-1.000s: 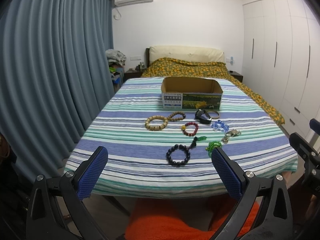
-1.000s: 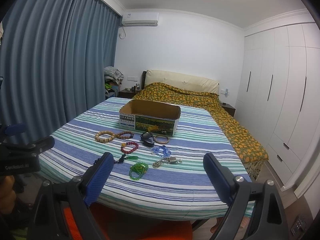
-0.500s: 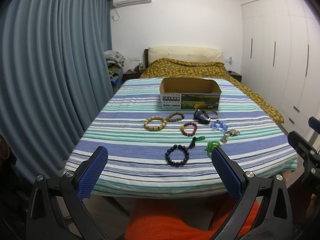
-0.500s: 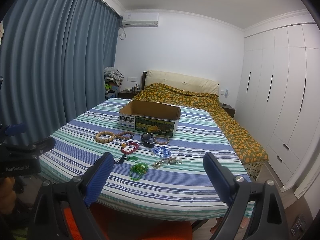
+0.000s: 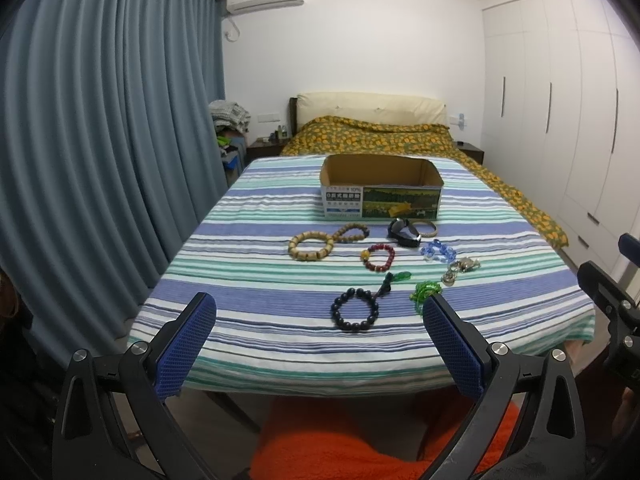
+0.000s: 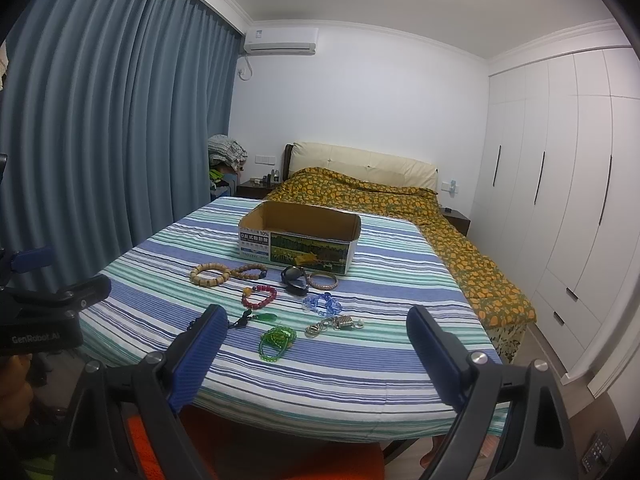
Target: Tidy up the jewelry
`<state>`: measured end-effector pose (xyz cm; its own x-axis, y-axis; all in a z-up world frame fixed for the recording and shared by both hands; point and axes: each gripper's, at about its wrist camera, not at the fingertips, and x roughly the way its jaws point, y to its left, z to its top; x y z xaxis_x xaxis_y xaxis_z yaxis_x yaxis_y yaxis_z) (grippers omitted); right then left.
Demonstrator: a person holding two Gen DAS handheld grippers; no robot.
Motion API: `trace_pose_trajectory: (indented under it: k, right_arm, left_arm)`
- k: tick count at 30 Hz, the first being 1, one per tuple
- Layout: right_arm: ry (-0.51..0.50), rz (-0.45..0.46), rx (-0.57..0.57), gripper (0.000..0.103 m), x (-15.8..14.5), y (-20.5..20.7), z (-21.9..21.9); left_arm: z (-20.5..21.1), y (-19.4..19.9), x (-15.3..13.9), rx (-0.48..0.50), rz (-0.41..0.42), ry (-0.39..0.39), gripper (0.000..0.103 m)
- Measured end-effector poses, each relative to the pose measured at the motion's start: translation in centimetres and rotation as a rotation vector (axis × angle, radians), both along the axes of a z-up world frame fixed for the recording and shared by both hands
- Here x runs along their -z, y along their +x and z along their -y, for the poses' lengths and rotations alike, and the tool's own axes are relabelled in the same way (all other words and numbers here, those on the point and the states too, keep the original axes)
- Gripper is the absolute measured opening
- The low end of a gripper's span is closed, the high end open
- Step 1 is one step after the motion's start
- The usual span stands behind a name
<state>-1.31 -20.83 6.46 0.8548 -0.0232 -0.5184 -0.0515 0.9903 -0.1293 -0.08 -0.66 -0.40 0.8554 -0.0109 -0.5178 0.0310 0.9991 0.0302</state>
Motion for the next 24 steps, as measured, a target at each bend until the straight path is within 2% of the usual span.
trace_pose_trajectory:
  k: [24]
  right_arm:
    - [-0.003,0.009,-0.004,0.093,0.09,-0.12,-0.06]
  left_arm:
    - [0.27,-0.19,-0.17,0.020,0.014,0.004,0.103]
